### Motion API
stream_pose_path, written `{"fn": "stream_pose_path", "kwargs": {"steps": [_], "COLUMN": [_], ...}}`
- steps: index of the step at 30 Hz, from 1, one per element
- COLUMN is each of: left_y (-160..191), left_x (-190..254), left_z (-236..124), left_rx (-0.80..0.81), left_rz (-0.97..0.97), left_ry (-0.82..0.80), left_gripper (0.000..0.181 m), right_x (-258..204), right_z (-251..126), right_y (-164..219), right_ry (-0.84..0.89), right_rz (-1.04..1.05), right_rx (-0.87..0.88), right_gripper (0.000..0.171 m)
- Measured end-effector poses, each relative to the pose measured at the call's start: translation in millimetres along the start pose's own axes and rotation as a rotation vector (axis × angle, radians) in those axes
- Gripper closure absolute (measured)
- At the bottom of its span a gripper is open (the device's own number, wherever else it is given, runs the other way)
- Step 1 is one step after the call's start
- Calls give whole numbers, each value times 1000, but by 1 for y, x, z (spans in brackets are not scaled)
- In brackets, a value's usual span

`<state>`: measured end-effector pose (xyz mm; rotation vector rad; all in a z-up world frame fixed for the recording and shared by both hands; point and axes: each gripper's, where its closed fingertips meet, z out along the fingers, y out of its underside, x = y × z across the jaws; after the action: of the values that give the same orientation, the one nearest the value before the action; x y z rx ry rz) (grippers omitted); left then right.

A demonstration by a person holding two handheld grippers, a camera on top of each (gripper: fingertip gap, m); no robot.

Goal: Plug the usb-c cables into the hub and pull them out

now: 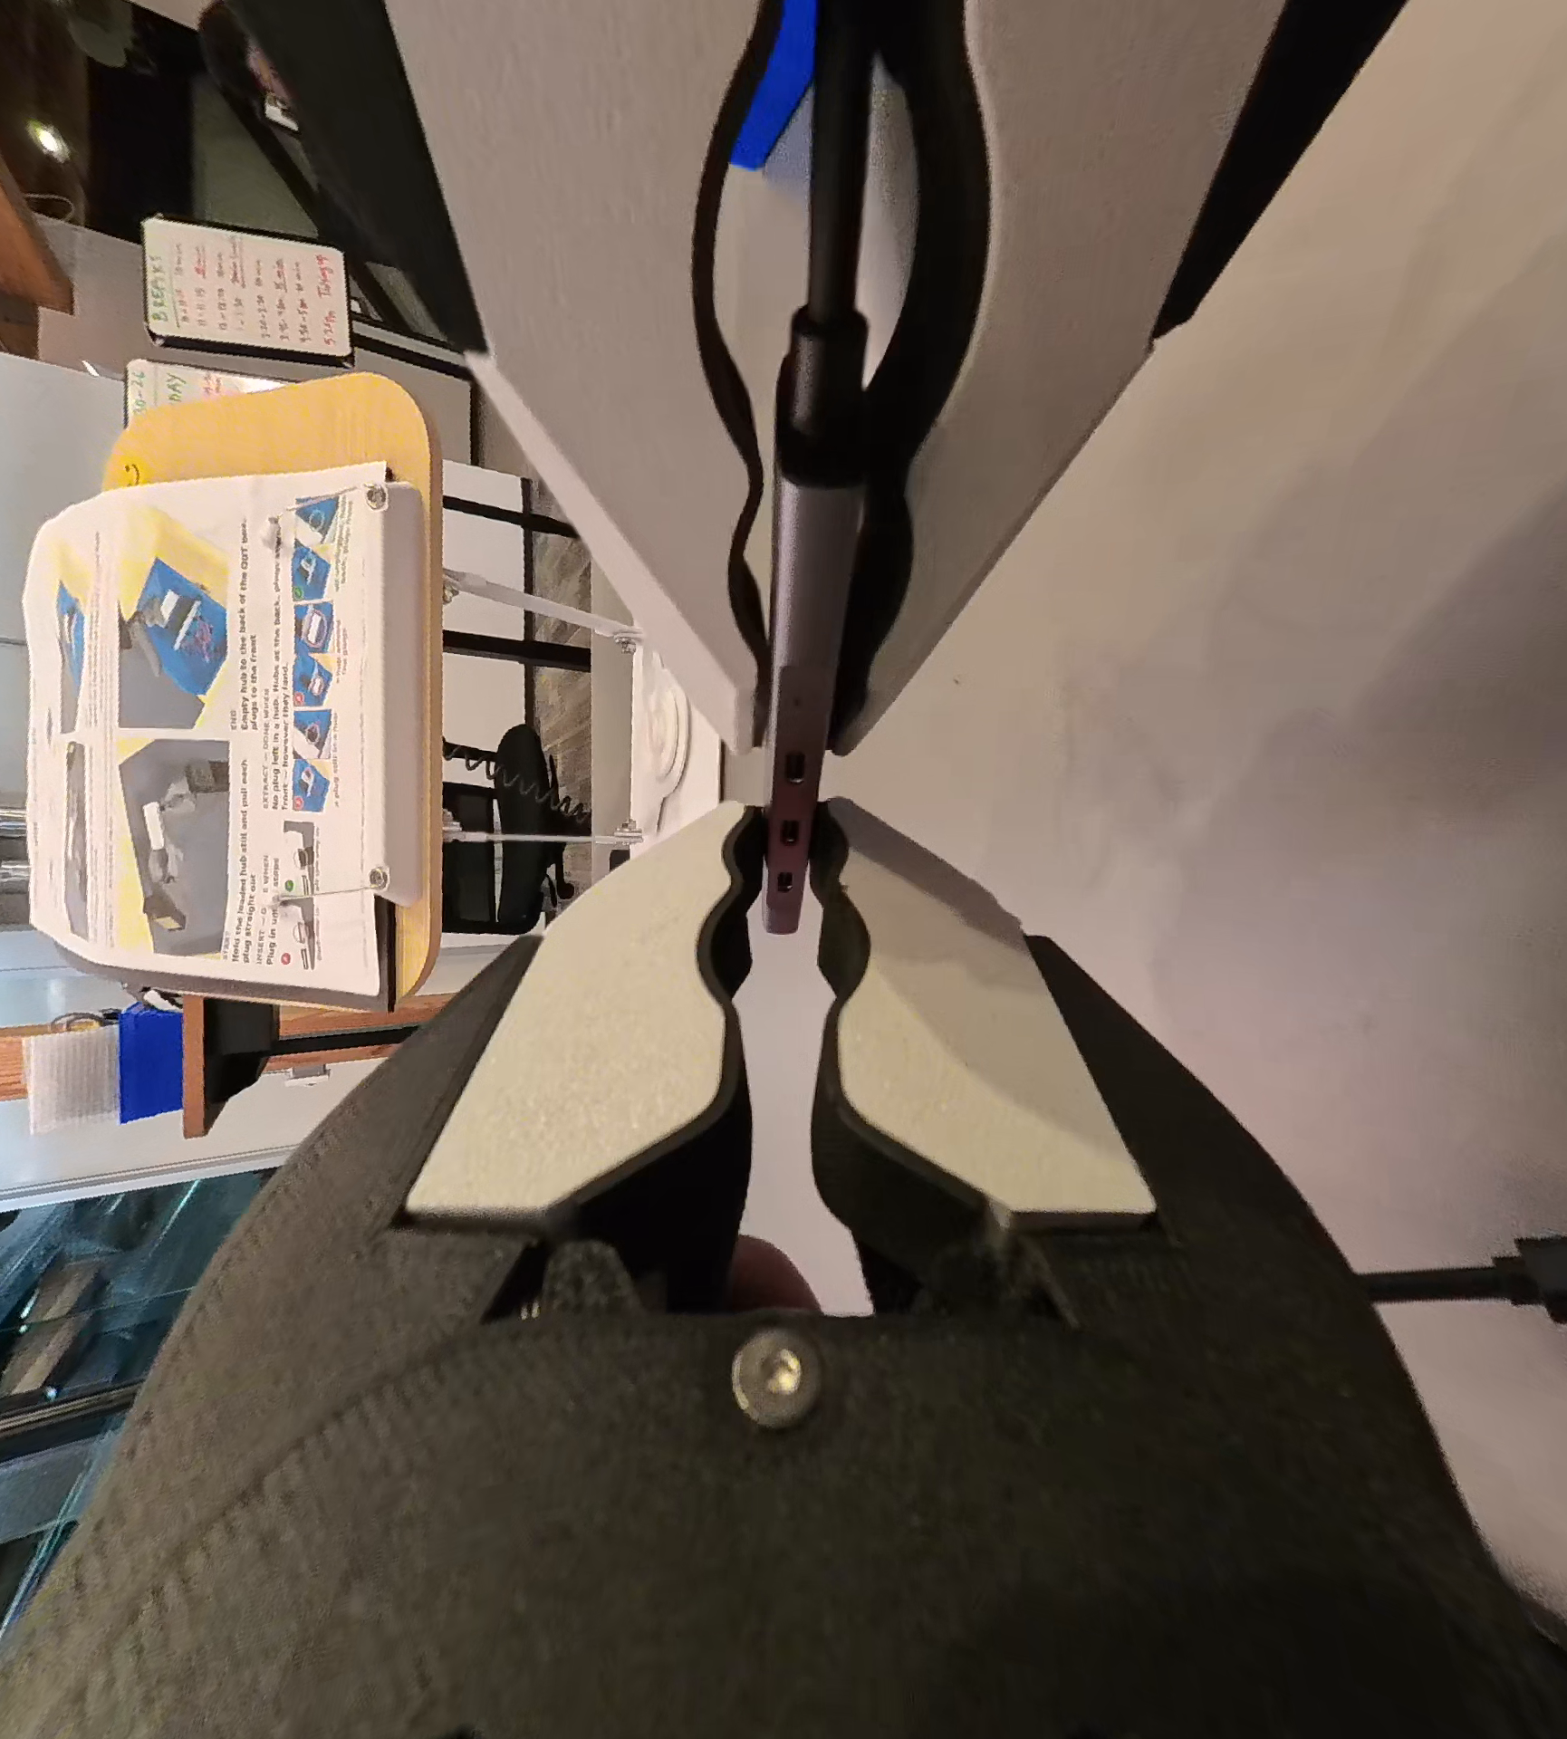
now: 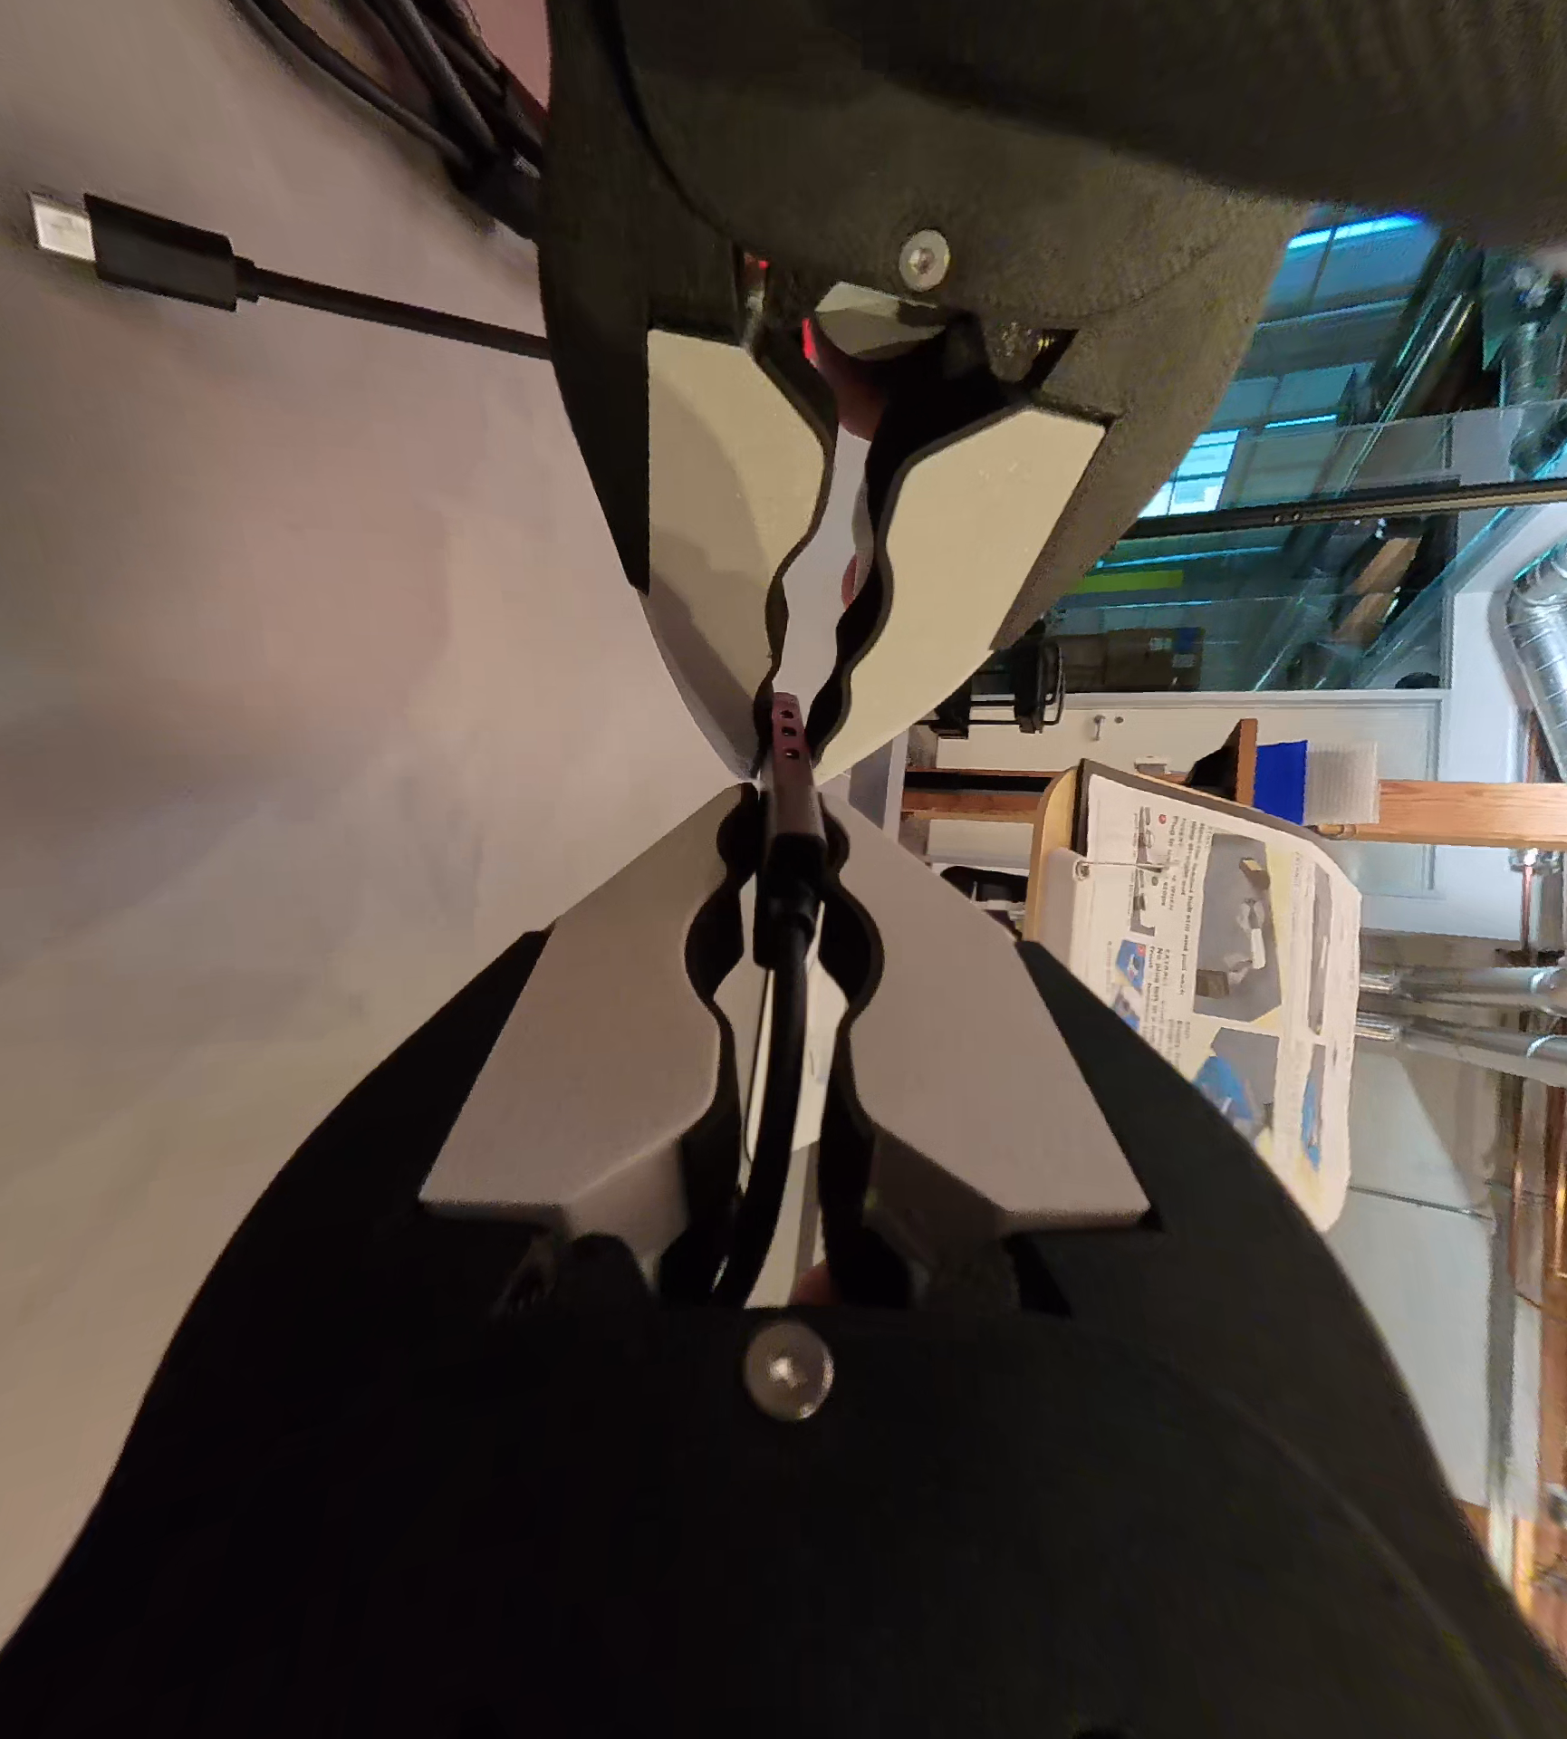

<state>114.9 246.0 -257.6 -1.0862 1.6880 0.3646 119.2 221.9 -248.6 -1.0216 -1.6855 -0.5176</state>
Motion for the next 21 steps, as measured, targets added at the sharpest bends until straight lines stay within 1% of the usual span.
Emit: {"fn": "stream_pose_path", "kwargs": {"steps": [5,8,11,14,16,19,21], "left_y": [-1,15,24,35,42,46,46], "left_x": [-3,-12,-39,-50,-44,-20,2], "left_z": [4,-3,-26,-50,-63,-79,-84], "left_rx": [-14,-92,-68,-60,-71,-47,-14], "left_rz": [-23,-49,-130,-163,-175,-213,-240], "left_ry": [23,79,48,38,71,160,257], "left_gripper": [170,138,136,137,138,140,129], "right_x": [4,7,5,-1,-3,-8,-11], "right_z": [-1,-3,-6,-8,-9,-11,-11], "right_y": [8,17,27,32,33,32,28], "right_ry": [16,26,26,22,17,12,-1], "right_rz": [60,103,135,152,184,194,201], "right_rx": [-35,-56,-72,-82,-74,-69,-53], "right_gripper": [165,165,165,165,165,164,165]}}
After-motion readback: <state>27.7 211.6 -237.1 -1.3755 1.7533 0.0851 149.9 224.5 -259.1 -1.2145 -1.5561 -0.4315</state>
